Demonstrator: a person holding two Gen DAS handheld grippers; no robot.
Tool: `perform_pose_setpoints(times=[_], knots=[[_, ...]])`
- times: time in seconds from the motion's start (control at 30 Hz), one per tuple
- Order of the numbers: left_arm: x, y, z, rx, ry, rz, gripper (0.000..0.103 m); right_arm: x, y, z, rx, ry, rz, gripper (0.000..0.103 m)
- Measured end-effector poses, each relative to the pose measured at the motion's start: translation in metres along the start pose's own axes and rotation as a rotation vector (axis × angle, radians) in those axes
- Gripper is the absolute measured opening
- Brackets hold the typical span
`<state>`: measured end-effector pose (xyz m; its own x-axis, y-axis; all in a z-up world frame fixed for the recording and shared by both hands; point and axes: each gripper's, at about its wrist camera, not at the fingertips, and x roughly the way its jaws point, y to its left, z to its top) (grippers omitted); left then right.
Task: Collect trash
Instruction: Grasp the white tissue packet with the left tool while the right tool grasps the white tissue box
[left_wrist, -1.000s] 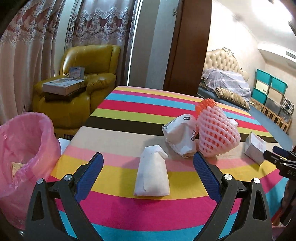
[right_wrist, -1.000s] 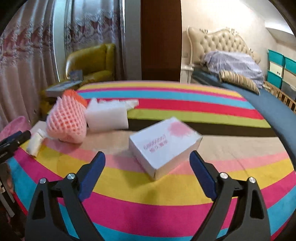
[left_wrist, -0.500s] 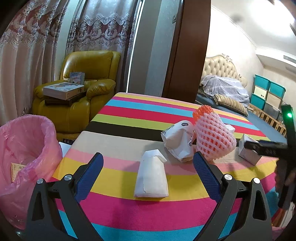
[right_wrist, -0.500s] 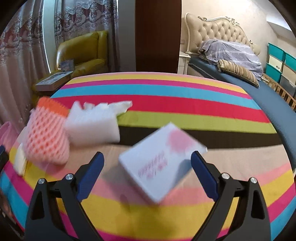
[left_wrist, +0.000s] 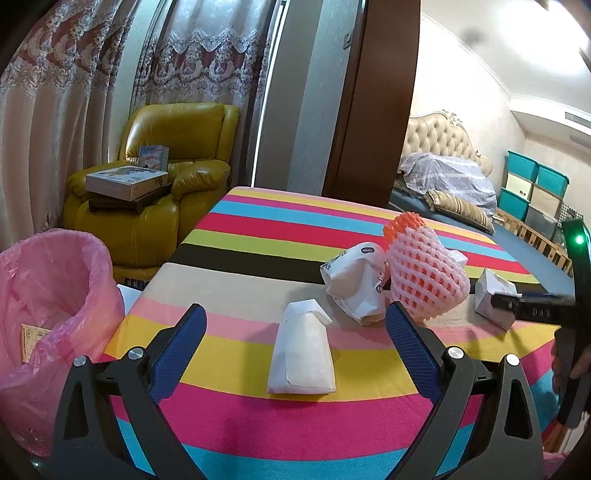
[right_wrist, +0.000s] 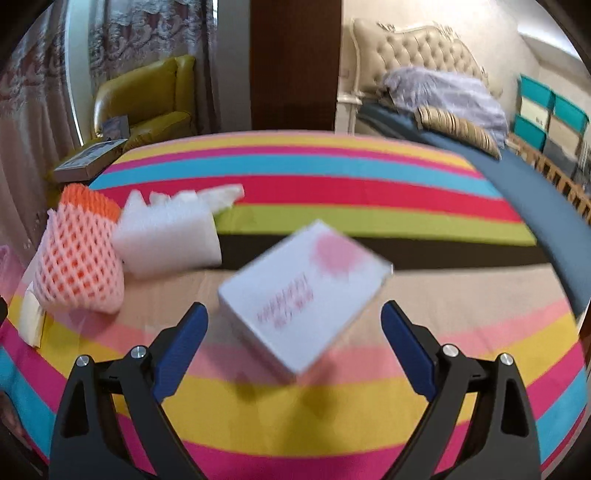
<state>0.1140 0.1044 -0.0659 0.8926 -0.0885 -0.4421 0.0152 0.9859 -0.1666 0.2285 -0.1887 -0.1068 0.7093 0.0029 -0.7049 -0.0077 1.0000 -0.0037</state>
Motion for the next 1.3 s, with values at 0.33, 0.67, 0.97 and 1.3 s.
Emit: perform_pose_setpoints(times=[0.33,0.67,0.97,1.3], knots=[[-0.001,-0.001,0.0,0.0,-0.01,-0.003,0.091,0.022,0.028,0.014,-0.012,0.035,0.029,0.092],[-0.002,0.0,-0.001,0.003,-0.013,-0.003,0.091,0.054,0.035,0.047,-0.048,0.032,-0.045,0.077],[0.003,0.0,0.0,0.004,0.025,0.008,0.091,0.006,0.015,0.013,-0.125,-0.062,0.027,0.077],[0.035,-0.004,0.003,0.041,0.205,0.058,0.091,-0.027,0.002,-0.018,-0.102,-0.101,0.103,0.077]])
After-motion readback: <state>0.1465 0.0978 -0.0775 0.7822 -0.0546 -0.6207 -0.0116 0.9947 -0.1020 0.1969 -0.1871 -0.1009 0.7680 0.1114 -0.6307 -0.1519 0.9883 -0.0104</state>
